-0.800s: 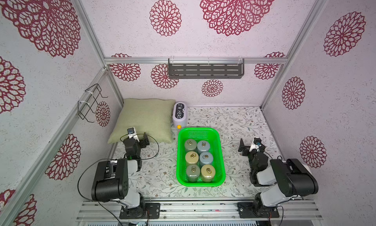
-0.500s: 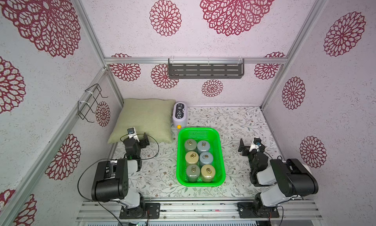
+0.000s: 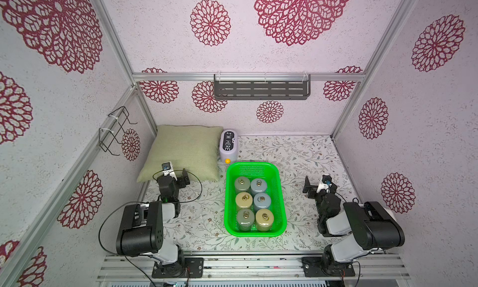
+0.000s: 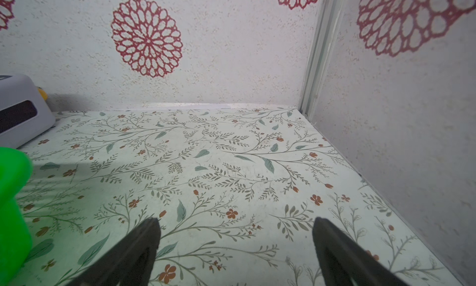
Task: Take the tea canister out of the basket
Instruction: Pick up the tea canister from the basket.
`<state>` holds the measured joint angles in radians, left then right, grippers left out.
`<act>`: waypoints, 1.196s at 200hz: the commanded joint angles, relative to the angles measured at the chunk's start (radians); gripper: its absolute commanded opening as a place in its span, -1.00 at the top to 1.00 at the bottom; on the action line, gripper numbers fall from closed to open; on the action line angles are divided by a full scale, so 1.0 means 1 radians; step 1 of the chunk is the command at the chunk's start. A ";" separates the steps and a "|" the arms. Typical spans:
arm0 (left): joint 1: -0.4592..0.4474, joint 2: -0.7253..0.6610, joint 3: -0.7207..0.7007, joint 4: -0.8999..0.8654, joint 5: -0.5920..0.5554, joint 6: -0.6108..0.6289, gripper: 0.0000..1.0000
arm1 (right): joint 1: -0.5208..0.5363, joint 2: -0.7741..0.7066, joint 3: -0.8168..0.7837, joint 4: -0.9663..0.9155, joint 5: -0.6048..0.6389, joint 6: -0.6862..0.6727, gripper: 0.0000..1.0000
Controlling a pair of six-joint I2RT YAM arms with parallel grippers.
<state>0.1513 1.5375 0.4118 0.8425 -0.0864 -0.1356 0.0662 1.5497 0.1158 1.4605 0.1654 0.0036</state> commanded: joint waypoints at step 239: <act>-0.404 -0.582 0.513 -1.456 0.074 -0.504 -0.95 | 0.313 -0.605 0.621 -1.559 -0.244 0.411 -0.99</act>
<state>-0.1886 0.9340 0.9188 -0.5697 0.0074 -0.6403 0.2855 0.8928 0.6342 0.0841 -0.1440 0.4698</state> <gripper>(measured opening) 0.974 0.993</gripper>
